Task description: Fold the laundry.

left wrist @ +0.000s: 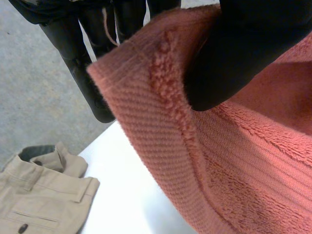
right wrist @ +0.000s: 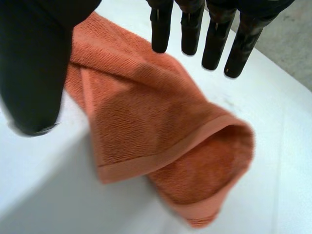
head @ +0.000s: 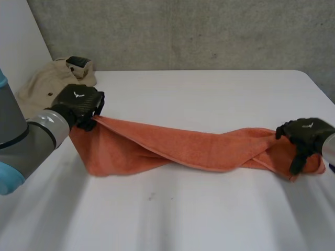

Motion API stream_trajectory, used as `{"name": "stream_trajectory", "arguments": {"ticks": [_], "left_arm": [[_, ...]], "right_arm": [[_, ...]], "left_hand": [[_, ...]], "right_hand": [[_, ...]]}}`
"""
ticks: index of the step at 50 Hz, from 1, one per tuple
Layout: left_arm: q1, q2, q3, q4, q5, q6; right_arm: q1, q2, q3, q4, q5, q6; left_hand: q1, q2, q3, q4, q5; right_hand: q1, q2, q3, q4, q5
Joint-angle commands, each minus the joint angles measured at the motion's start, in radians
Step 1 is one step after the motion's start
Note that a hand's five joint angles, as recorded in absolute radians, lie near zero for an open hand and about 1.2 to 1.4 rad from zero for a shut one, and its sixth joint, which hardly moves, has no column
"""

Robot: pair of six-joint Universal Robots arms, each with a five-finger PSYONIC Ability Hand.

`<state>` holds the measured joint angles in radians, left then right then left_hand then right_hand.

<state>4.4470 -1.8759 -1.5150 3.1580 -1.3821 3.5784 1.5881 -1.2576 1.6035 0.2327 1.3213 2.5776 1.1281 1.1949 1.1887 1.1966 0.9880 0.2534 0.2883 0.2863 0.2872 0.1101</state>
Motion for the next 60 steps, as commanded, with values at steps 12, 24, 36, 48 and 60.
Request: {"name": "stream_trajectory", "arguments": {"ticks": [12, 24, 36, 48, 60], "left_arm": [[-0.005, -0.032, -0.004, 0.005, -0.003, -0.001], [-0.002, -0.032, -0.005, 0.005, -0.003, -0.001], [-0.003, -0.032, -0.007, 0.005, -0.005, -0.001], [0.009, 0.075, -0.004, -0.023, -0.009, 0.002], [0.011, 0.115, 0.006, -0.139, -0.002, 0.019]], "right_arm": [[-0.04, 0.13, 0.13, -0.334, -0.008, 0.134], [-0.036, 0.222, 0.07, -0.355, -0.005, 0.134], [-0.04, 0.216, 0.041, -0.372, 0.019, 0.134], [-0.043, -0.054, -0.151, -0.034, 0.007, 0.038], [-0.062, 0.0, -0.438, 0.511, -0.091, -0.178]], "left_hand": [[0.268, 0.201, 0.208, 0.2, 0.234], [0.268, 0.201, 0.208, 0.2, 0.234], [0.268, 0.201, 0.208, 0.2, 0.234], [0.268, 0.201, 0.208, 0.2, 0.234], [0.268, 0.201, 0.208, 0.2, 0.234]], "right_hand": [[0.207, 0.172, 0.174, 0.173, 0.176], [0.354, 0.319, 0.321, 0.32, 0.323], [1.143, 1.108, 1.11, 1.109, 1.112], [1.143, 1.108, 1.11, 1.109, 1.112], [1.143, 1.108, 1.11, 1.109, 1.112]]}}
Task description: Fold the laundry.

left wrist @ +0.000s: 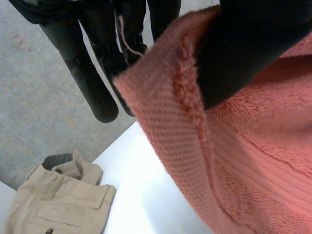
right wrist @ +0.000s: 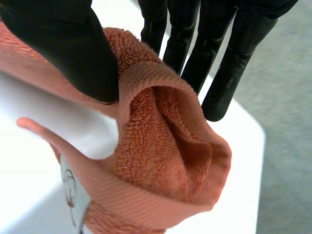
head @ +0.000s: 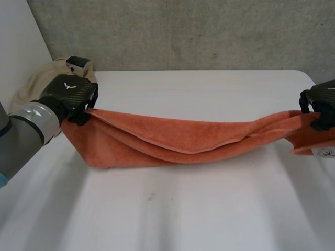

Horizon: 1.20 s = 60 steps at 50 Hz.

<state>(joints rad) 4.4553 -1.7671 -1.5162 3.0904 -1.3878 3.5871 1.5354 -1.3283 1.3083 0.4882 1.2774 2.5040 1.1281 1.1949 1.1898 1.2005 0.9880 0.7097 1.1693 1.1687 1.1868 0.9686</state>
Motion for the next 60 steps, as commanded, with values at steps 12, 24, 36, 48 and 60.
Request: {"name": "stream_trajectory", "arguments": {"ticks": [12, 24, 36, 48, 60], "left_arm": [[-0.001, -0.279, 0.243, 0.007, -0.027, 0.056], [-0.034, -0.218, 0.481, 0.594, -0.181, 0.047], [-0.039, -0.14, 0.432, 0.648, -0.203, -0.03], [-0.053, -0.016, 0.159, 0.631, -0.142, -0.034], [-0.108, 0.231, 0.059, 0.492, -0.114, -0.036]], "right_arm": [[0.011, 0.323, -0.306, 0.075, -0.014, 0.008], [0.106, 0.268, -0.503, -0.548, 0.033, 0.397], [0.131, 0.227, -0.575, -0.646, 0.103, 0.454], [0.249, 0.267, -0.365, -0.281, 0.03, 0.446], [0.377, 0.32, -0.297, -0.257, -0.061, 0.454]], "left_hand": [[0.268, 0.201, 0.206, 0.196, 0.234], [0.268, 0.201, 0.206, 0.196, 0.234], [0.268, 0.201, 0.206, 0.196, 0.234], [0.268, 0.201, 0.206, 0.196, 0.234], [0.268, 0.201, 0.206, 0.196, 0.234]], "right_hand": [[0.687, 0.227, 0.228, 0.209, 0.253], [0.687, 0.227, 0.228, 0.209, 0.253], [0.687, 0.227, 0.228, 0.209, 0.253], [-0.486, -0.946, -0.945, -0.963, -0.92], [-0.535, -0.995, -0.994, -1.012, -0.969]]}}
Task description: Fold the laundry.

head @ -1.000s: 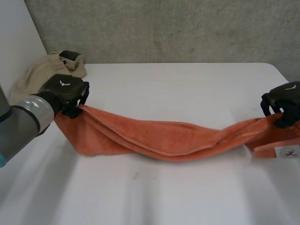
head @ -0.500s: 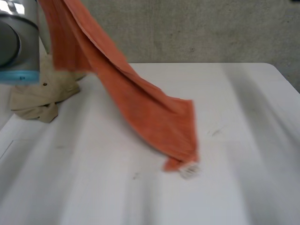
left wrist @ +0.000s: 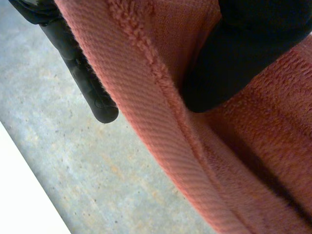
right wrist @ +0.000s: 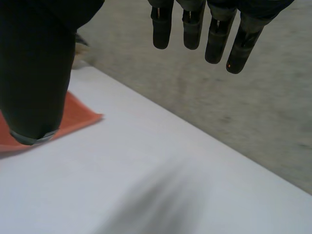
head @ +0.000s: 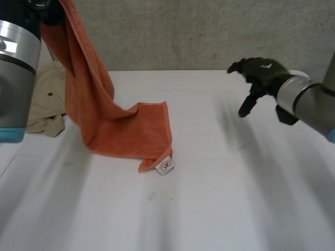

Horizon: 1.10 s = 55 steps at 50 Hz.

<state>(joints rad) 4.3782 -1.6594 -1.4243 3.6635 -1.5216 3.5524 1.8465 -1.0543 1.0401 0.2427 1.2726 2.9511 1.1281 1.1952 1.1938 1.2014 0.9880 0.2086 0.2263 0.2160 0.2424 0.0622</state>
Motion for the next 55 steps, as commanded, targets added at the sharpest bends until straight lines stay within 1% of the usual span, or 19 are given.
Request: {"name": "stream_trajectory", "arguments": {"ticks": [1, 8, 16, 24, 29, 30, 31, 32, 34, 35, 40, 42, 46, 47, 50, 51, 52, 54, 55], "left_arm": [[-0.037, 0.138, -0.038, -0.089, 0.023, -0.001], [-0.075, 0.248, -0.081, -0.131, 0.031, 0.0], [-0.1, 0.339, -0.113, -0.154, 0.032, 0.0], [-0.117, 0.403, -0.116, -0.197, 0.032, 0.002], [-0.117, 0.42, -0.116, -0.203, 0.031, -0.001], [-0.118, 0.421, -0.116, -0.204, 0.031, -0.001], [-0.12, 0.423, -0.116, -0.206, 0.031, -0.003], [-0.124, 0.428, -0.116, -0.206, 0.031, -0.003], [-0.128, 0.429, -0.114, -0.204, 0.029, -0.006], [-0.128, 0.429, -0.114, -0.204, 0.029, -0.007], [-0.118, 0.425, -0.11, -0.204, 0.023, -0.007], [-0.114, 0.423, -0.11, -0.204, 0.021, -0.006], [-0.085, 0.421, -0.113, -0.204, 0.018, -0.004], [-0.075, 0.421, -0.113, -0.204, 0.02, -0.004], [-0.022, 0.409, -0.113, -0.209, 0.02, -0.004], [-0.005, 0.408, -0.114, -0.209, 0.018, -0.004], [0.027, 0.403, -0.117, -0.211, 0.015, -0.004], [0.055, 0.392, -0.123, -0.212, 0.011, -0.004], [0.066, 0.385, -0.128, -0.214, 0.009, -0.004]], "right_arm": [[0.074, 0.057, -0.04, -0.011, -0.061, 0.008], [0.203, 0.21, -0.202, -0.014, -0.071, 0.016], [0.293, 0.414, -0.421, -0.029, -0.071, 0.049], [0.335, 0.586, -0.612, -0.036, -0.085, 0.158], [0.369, 0.658, -0.655, -0.039, -0.105, 0.204], [0.37, 0.671, -0.663, -0.042, -0.102, 0.207], [0.373, 0.691, -0.679, -0.057, -0.101, 0.21], [0.373, 0.698, -0.689, -0.066, -0.099, 0.212], [0.373, 0.709, -0.71, -0.086, -0.079, 0.217], [0.373, 0.718, -0.732, -0.095, -0.052, 0.217], [0.364, 0.689, -0.744, -0.089, 0.074, 0.197], [0.359, 0.656, -0.74, -0.077, 0.085, 0.184], [0.307, 0.534, -0.71, -0.002, 0.082, 0.079], [0.271, 0.483, -0.694, 0.041, 0.082, 0.003], [0.226, 0.389, -0.655, 0.113, 0.083, -0.139], [0.202, 0.32, -0.619, 0.174, 0.085, -0.249], [0.191, 0.283, -0.596, 0.206, 0.086, -0.306], [0.166, 0.208, -0.543, 0.265, 0.096, -0.415], [0.145, 0.138, -0.487, 0.315, 0.097, -0.502]], "left_hand": [[0.268, 0.201, 0.202, 0.195, 0.234], [0.268, 0.201, 0.202, 0.195, 0.234], [0.268, 0.201, 0.202, 0.195, 0.234], [0.268, 0.201, 0.202, 0.195, 0.234], [0.268, 0.201, 0.202, 0.195, 0.234], [0.268, 0.201, 0.202, 0.195, 0.234], [0.268, 0.201, 0.202, 0.195, 0.234], [0.268, 0.201, 0.202, 0.195, 0.234], [0.268, 0.201, 0.202, 0.195, 0.234], [0.268, 0.201, 0.202, 0.195, 0.234], [0.268, 0.201, 0.202, 0.195, 0.234], [0.268, 0.201, 0.202, 0.195, 0.234], [0.268, 0.201, 0.202, 0.195, 0.234], [0.268, 0.201, 0.202, 0.195, 0.234], [0.268, 0.201, 0.202, 0.195, 0.234], [0.268, 0.201, 0.202, 0.195, 0.234], [0.268, 0.201, 0.202, 0.195, 0.234], [0.268, 0.201, 0.202, 0.195, 0.234], [0.268, 0.201, 0.202, 0.195, 0.234]], "right_hand": [[-0.034, -0.052, -0.042, -0.068, -0.062], [-0.034, -0.052, -0.042, -0.068, -0.062], [-0.034, -0.052, -0.042, -0.068, -0.062], [-0.034, -0.052, -0.042, -0.068, -0.062], [-0.009, -0.027, -0.017, -0.043, -0.037], [0.043, 0.026, 0.036, 0.009, 0.015], [0.317, 0.299, 0.309, 0.283, 0.289], [0.485, 0.468, 0.478, 0.452, 0.457], [0.916, 0.899, 0.909, 0.883, 0.888], [1.185, 1.167, 1.178, 1.151, 1.157], [1.188, 1.17, 1.18, 1.154, 1.16], [1.188, 1.17, 1.18, 1.154, 1.16], [1.188, 1.17, 1.18, 1.154, 1.16], [1.188, 1.17, 1.18, 1.154, 1.16], [1.188, 1.17, 1.18, 1.154, 1.16], [1.188, 1.17, 1.18, 1.154, 1.16], [1.188, 1.17, 1.18, 1.154, 1.16], [1.188, 1.17, 1.18, 1.154, 1.16], [1.188, 1.17, 1.18, 1.154, 1.16]]}}
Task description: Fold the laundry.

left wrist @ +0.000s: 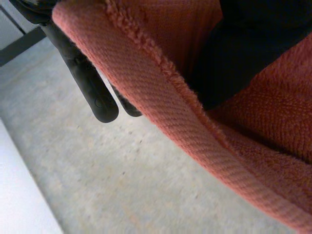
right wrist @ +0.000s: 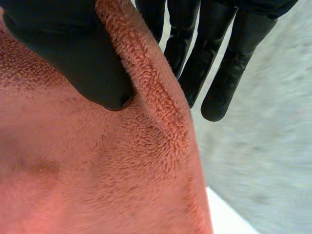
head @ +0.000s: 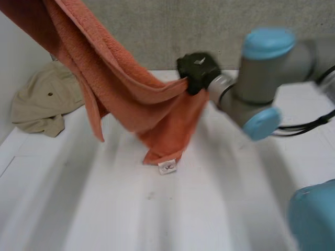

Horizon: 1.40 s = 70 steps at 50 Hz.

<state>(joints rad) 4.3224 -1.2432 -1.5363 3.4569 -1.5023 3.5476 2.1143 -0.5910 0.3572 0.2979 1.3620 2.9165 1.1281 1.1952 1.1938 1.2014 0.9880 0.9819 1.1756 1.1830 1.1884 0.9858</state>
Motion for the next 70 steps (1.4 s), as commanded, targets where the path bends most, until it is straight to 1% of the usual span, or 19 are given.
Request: {"name": "stream_trajectory", "arguments": {"ticks": [1, 4, 8, 16, 19, 24, 27, 31, 32, 33, 34, 35, 43, 47, 49, 52, 54, 62, 70], "left_arm": [[0.135, -0.056, -0.025, -0.007, -0.01, 0.002], [0.141, -0.09, -0.034, -0.012, -0.009, 0.005], [0.138, -0.157, -0.059, -0.05, -0.003, 0.01], [0.102, -0.418, -0.062, -0.163, -0.001, 0.011], [0.095, -0.53, -0.032, -0.205, -0.001, 0.019], [0.079, -0.7, 0.096, -0.237, -0.015, 0.111], [0.069, -0.745, 0.151, -0.233, -0.009, 0.143], [0.066, -0.801, 0.26, -0.135, -0.015, 0.152], [0.065, -0.803, 0.269, -0.116, -0.016, 0.152], [0.063, -0.805, 0.275, -0.101, -0.019, 0.152], [0.06, -0.803, 0.277, -0.088, -0.022, 0.152], [0.053, -0.802, 0.275, -0.07, -0.032, 0.154], [0.01, -0.773, 0.19, -0.061, -0.041, 0.152], [0.01, -0.765, 0.159, -0.065, -0.044, 0.151], [0.011, -0.759, 0.142, -0.065, -0.044, 0.151], [0.019, -0.749, 0.128, -0.067, -0.044, 0.149], [0.02, -0.745, 0.12, -0.068, -0.044, 0.148], [0.019, -0.682, 0.073, -0.071, -0.044, 0.146], [0.008, -0.599, 0.024, -0.07, -0.039, 0.146]], "right_arm": [[-0.129, -0.364, 0.227, 0.277, 0.006, -0.505], [-0.142, -0.498, 0.339, 0.306, 0.006, -0.569], [-0.145, -0.598, 0.448, 0.299, -0.001, -0.569], [-0.175, -0.633, 0.658, 0.421, 0.008, -0.615], [-0.204, -0.616, 0.716, 0.449, 0.011, -0.68], [-0.231, -0.512, 0.692, 0.438, 0.032, -0.74], [-0.232, -0.425, 0.582, 0.377, 0.061, -0.715], [-0.231, -0.353, 0.482, 0.256, 0.088, -0.637], [-0.231, -0.346, 0.474, 0.236, 0.092, -0.623], [-0.231, -0.339, 0.471, 0.204, 0.098, -0.597], [-0.231, -0.337, 0.473, 0.195, 0.1, -0.586], [-0.231, -0.336, 0.477, 0.191, 0.1, -0.577], [-0.276, -0.339, 0.555, 0.193, 0.077, -0.429], [-0.332, -0.334, 0.58, 0.196, 0.025, -0.338], [-0.349, -0.319, 0.595, 0.214, -0.027, -0.312], [-0.384, -0.29, 0.598, 0.25, -0.06, -0.289], [-0.401, -0.285, 0.6, 0.256, -0.066, -0.274], [-0.47, -0.291, 0.572, 0.184, -0.081, 0.044], [-0.468, -0.256, 0.52, 0.191, -0.098, 0.168]], "left_hand": [[0.268, 0.201, 0.202, 0.195, 0.234], [0.268, 0.201, 0.202, 0.195, 0.234], [0.268, 0.201, 0.202, 0.195, 0.234], [0.268, 0.201, 0.202, 0.195, 0.234], [0.268, 0.201, 0.202, 0.195, 0.234], [0.268, 0.201, 0.202, 0.195, 0.234], [0.268, 0.201, 0.202, 0.195, 0.234], [0.268, 0.201, 0.202, 0.195, 0.234], [0.268, 0.201, 0.202, 0.195, 0.234], [0.268, 0.201, 0.202, 0.195, 0.234], [0.268, 0.201, 0.202, 0.195, 0.234], [0.268, 0.201, 0.202, 0.195, 0.234], [0.268, 0.201, 0.202, 0.195, 0.234], [0.268, 0.201, 0.202, 0.195, 0.234], [0.268, 0.201, 0.202, 0.195, 0.234], [0.268, 0.201, 0.202, 0.195, 0.234], [0.268, 0.201, 0.202, 0.195, 0.234], [0.268, 0.201, 0.202, 0.195, 0.234], [0.268, 0.201, 0.202, 0.195, 0.234]], "right_hand": [[0.414, 0.221, 0.213, 0.208, 0.236], [0.414, 0.221, 0.213, 0.208, 0.236], [0.414, 0.221, 0.213, 0.208, 0.236], [0.414, 0.221, 0.213, 0.208, 0.236], [0.414, 0.221, 0.213, 0.208, 0.236], [0.414, 0.221, 0.213, 0.208, 0.236], [0.414, 0.221, 0.213, 0.208, 0.236], [0.414, 0.221, 0.213, 0.208, 0.236], [0.414, 0.221, 0.213, 0.208, 0.236], [0.078, -0.115, -0.123, -0.128, -0.1], [-0.05, -0.244, -0.251, -0.257, -0.229], [-0.092, -0.286, -0.293, -0.299, -0.27], [-0.145, -0.339, -0.346, -0.352, -0.324], [-0.154, -0.348, -0.355, -0.361, -0.332], [-0.248, -0.441, -0.449, -0.454, -0.426], [-0.406, -0.6, -0.608, -0.613, -0.585], [-0.427, -0.621, -0.628, -0.634, -0.605], [-0.706, -0.899, -0.907, -0.912, -0.884], [-0.753, -0.947, -0.954, -0.96, -0.931]]}}
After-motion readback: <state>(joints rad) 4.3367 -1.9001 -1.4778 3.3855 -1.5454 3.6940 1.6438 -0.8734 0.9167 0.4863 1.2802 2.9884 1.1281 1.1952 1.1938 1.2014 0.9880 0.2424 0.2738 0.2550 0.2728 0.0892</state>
